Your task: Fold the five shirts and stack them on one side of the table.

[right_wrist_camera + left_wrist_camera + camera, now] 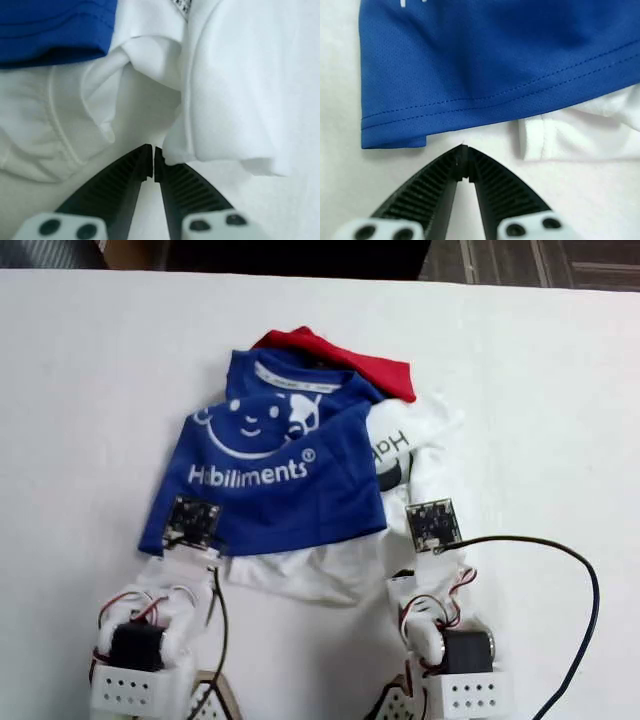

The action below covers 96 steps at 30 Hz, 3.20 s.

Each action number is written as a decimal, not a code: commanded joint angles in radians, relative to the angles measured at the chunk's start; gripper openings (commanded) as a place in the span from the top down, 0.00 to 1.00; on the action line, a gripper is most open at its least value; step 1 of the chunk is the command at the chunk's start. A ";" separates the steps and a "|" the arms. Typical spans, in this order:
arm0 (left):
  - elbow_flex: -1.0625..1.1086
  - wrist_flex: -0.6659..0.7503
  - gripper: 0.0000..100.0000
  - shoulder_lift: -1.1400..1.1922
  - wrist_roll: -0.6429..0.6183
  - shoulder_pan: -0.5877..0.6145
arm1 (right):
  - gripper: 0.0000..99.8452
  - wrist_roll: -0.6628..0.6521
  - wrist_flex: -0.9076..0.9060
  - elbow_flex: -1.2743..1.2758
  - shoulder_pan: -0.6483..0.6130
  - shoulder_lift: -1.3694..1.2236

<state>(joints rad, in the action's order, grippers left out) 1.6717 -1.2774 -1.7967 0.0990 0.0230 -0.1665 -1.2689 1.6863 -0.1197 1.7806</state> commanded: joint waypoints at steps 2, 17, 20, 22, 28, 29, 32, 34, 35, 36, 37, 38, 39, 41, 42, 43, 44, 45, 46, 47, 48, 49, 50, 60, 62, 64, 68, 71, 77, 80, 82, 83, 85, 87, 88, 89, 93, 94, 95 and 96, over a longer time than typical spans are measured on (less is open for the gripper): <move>0.022 -0.005 0.97 -0.018 0.008 0.000 | 0.98 -0.005 -0.002 0.006 -0.004 0.016; 0.022 0.445 0.97 -0.023 0.012 0.005 | 0.98 -0.005 -0.002 0.006 -0.004 0.016; 0.022 0.552 0.97 -0.023 0.011 0.014 | 0.98 -0.005 -0.002 0.006 -0.004 0.016; 0.022 0.562 0.97 -0.023 0.005 0.018 | 0.98 -0.005 -0.002 0.006 -0.004 0.016; -0.025 0.512 0.97 -0.023 0.009 0.092 | 0.98 -0.005 -0.002 0.006 -0.004 0.016; -0.048 0.485 0.97 -0.023 0.011 0.107 | 0.98 -0.005 -0.002 0.006 -0.004 0.016; -0.122 0.423 0.97 -0.023 0.054 0.124 | 0.98 -0.005 -0.002 0.006 -0.004 0.016; -0.170 0.414 0.97 -0.018 0.110 0.121 | 0.98 -0.005 -0.002 0.006 -0.004 0.016; -0.191 0.414 0.97 -0.017 0.133 0.121 | 0.98 -0.005 -0.002 0.006 -0.004 0.016; -0.217 0.414 0.97 -0.015 0.153 0.121 | 0.98 -0.005 -0.002 0.006 -0.004 0.016; -0.243 0.411 0.97 -0.014 0.183 0.121 | 0.98 -0.005 -0.002 0.006 -0.004 0.016; -0.269 0.408 0.96 -0.002 0.210 0.121 | 0.98 -0.005 -0.002 0.006 -0.004 0.016; -0.302 0.399 0.94 0.020 0.238 0.121 | 0.98 -0.005 -0.002 0.006 -0.004 0.016; -0.375 0.371 0.88 0.103 0.287 0.121 | 0.98 -0.005 -0.002 0.006 -0.004 0.016; -0.418 0.358 0.84 0.161 0.308 0.121 | 0.98 -0.005 -0.002 0.006 -0.004 0.016; -0.469 0.347 0.81 0.232 0.321 0.123 | 0.98 -0.005 -0.002 0.006 -0.004 0.016; -0.529 0.333 0.79 0.313 0.321 0.126 | 0.98 -0.005 -0.002 0.006 -0.004 0.016; -0.595 0.310 0.79 0.404 0.321 0.126 | 0.98 -0.005 -0.002 0.006 -0.004 0.016; -0.670 0.281 0.79 0.500 0.321 0.126 | 0.98 -0.005 -0.002 0.006 -0.004 0.016; -0.753 0.239 0.79 0.606 0.319 0.124 | 0.98 -0.005 -0.002 0.006 -0.004 0.016; -0.839 0.187 0.79 0.718 0.319 0.123 | 0.98 -0.005 -0.002 0.006 -0.004 0.016; -0.928 0.126 0.79 0.832 0.319 0.121 | 0.98 -0.005 -0.002 0.006 -0.004 0.016; -1.015 0.057 0.79 0.947 0.319 0.121 | 0.98 -0.005 -0.002 0.006 -0.004 0.016; -1.633 -0.354 0.79 1.691 0.319 0.121 | 0.98 -0.005 -0.002 0.006 -0.021 0.016; -1.669 -0.359 0.79 1.766 0.319 0.120 | 0.98 -0.005 -0.002 0.006 -0.021 0.016; -1.696 -0.353 0.79 1.812 0.319 0.118 | 0.98 -0.005 -0.002 0.006 -0.019 0.016; -1.747 -0.325 0.79 1.846 0.282 0.066 | 0.98 -0.005 -0.002 0.006 -0.019 0.016; -1.765 -0.292 0.79 1.849 0.218 0.002 | 0.98 -0.008 0.002 0.006 -0.019 0.018; -1.718 -0.210 0.79 1.852 0.120 -0.143 | 0.98 -0.011 0.166 0.006 0.015 0.018; -1.658 -0.149 0.79 1.852 0.089 -0.181 | 0.96 -0.129 0.325 0.006 0.153 0.018; -1.607 -0.118 0.79 1.852 0.091 -0.190 | 0.92 -0.287 0.418 0.006 0.265 0.018; -1.584 -0.109 0.79 1.852 0.094 -0.189 | 0.90 -0.342 0.469 0.006 0.309 0.018; -1.558 -0.103 0.79 1.852 0.094 -0.180 | 0.86 -0.359 0.556 -0.006 0.346 0.018; -1.555 -0.107 0.79 1.850 0.094 -0.164 | 0.83 -0.362 0.512 -0.061 0.344 0.018; -1.557 -0.106 0.79 1.850 0.094 -0.161 | 0.81 -0.361 0.449 -0.101 0.334 0.016; -1.557 -0.104 0.79 1.850 0.094 -0.153 | 0.81 -0.361 0.381 -0.143 0.305 0.016; -1.550 -0.078 0.79 1.850 0.089 -0.124 | 0.81 -0.365 0.125 -0.288 0.216 0.013; -1.554 -0.080 0.79 1.850 0.087 -0.115 | 0.81 -0.367 0.079 -0.321 0.211 0.007; -1.557 -0.081 0.79 1.849 0.087 -0.112 | 0.81 -0.367 0.042 -0.348 0.211 -0.008; -1.558 -0.077 0.79 1.844 0.087 -0.112 | 0.81 -0.381 0.027 -0.373 0.214 -0.038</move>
<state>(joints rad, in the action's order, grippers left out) 0.1235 -1.3725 0.0614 0.1972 -0.1043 -0.5286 -1.1538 1.4177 0.1059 1.7806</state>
